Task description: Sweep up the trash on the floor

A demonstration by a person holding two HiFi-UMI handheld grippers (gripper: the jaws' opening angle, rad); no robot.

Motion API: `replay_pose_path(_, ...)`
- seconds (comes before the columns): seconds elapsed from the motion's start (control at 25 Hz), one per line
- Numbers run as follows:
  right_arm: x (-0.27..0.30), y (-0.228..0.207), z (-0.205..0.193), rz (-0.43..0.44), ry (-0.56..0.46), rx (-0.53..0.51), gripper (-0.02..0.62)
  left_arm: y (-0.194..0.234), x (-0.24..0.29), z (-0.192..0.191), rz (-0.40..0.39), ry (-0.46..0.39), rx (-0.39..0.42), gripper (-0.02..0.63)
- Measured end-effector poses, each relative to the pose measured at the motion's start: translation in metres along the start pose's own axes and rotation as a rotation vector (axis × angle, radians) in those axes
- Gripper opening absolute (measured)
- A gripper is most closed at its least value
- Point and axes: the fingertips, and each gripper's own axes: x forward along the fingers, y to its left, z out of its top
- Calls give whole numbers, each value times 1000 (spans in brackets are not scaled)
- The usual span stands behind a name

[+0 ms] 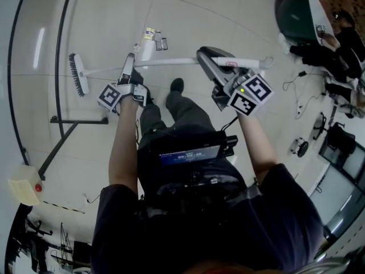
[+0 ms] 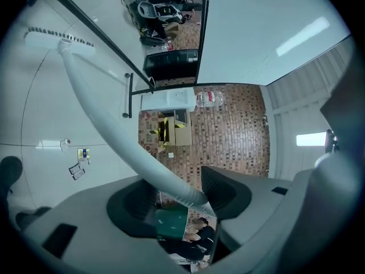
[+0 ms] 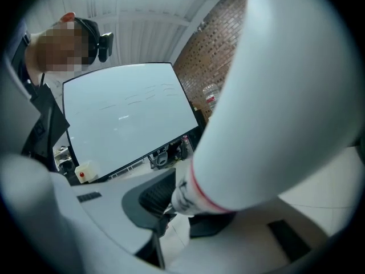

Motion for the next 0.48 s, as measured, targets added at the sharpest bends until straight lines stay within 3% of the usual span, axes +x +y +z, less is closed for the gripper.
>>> replay_pose_path(0.24,2,-33,-19,16,12,10,87,22,18,-12,54,28,17,235)
replay_pose_path(0.48,28,-93,-67,62,63,14,89,90,47,-24,110,8,8,235)
